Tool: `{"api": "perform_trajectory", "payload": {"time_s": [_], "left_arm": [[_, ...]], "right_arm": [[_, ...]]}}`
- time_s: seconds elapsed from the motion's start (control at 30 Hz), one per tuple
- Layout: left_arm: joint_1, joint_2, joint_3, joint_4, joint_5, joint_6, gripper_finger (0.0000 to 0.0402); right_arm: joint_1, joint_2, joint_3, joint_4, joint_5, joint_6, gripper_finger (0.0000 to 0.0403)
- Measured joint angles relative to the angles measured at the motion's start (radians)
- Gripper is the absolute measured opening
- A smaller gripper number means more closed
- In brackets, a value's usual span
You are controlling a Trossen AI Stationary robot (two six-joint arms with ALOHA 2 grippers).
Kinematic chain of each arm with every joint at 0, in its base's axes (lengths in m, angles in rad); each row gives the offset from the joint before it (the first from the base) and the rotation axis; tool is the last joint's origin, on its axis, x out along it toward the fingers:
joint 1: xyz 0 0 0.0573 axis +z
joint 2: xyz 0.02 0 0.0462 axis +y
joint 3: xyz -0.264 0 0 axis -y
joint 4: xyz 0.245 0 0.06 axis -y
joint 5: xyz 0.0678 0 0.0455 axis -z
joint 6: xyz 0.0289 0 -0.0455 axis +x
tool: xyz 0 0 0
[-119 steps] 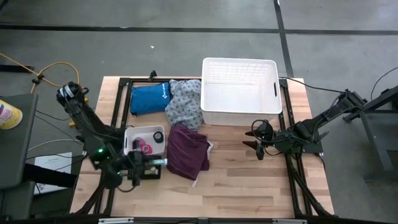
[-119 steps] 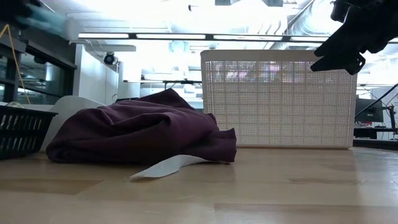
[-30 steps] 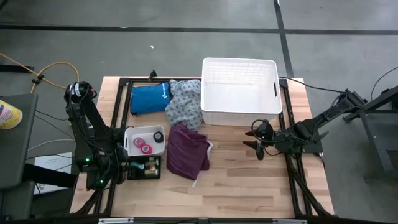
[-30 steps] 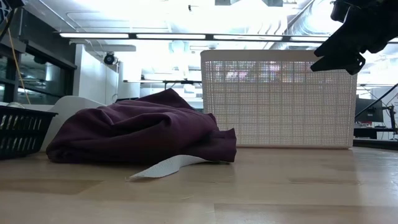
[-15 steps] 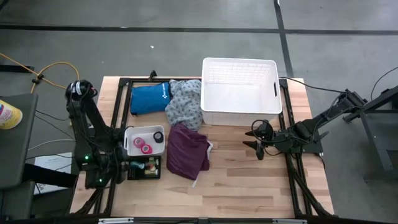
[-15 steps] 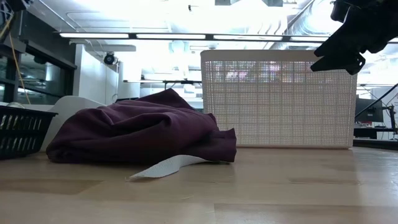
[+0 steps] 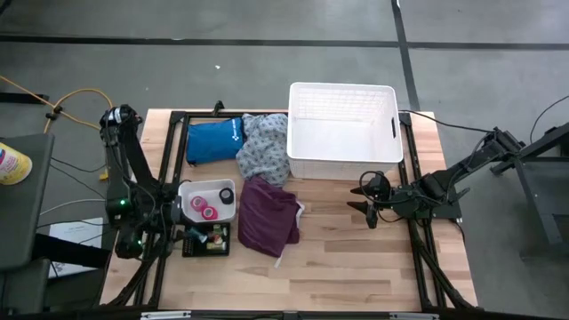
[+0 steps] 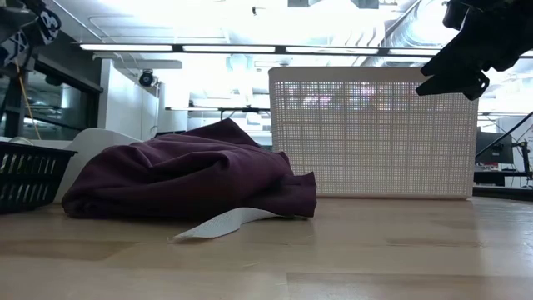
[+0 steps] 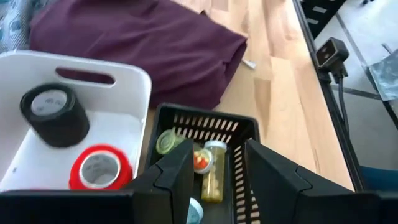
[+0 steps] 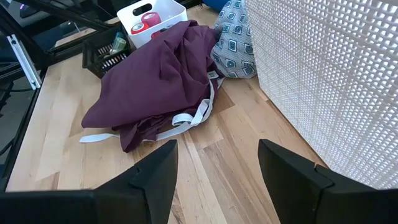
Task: Pick & place medical supplies in basket/bin
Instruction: Put the red patient gown into the white bin
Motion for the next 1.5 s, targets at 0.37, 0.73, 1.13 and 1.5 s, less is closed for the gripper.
{"api": "perform_trajectory", "payload": {"time_s": [0.37, 0.73, 1.13, 1.5], "left_arm": [[0.084, 0.000, 0.002, 0.140, 0.010, 0.223, 0.0138], [0.129, 0.001, 0.002, 0.147, 0.056, 0.236, 0.0138], [0.274, 0.031, 0.002, 0.179, 0.060, 0.298, 0.0138], [0.470, 0.090, 0.002, 0.334, 0.129, 0.466, 0.0138]], "right_arm": [[0.000, 0.000, 0.000, 0.000, 0.000, 0.000, 0.0210], [0.000, 0.000, 0.000, 0.000, 0.000, 0.000, 0.0210], [0.000, 0.000, 0.000, 0.000, 0.000, 0.000, 0.0210], [0.000, 0.000, 0.000, 0.000, 0.000, 0.000, 0.0210]]}}
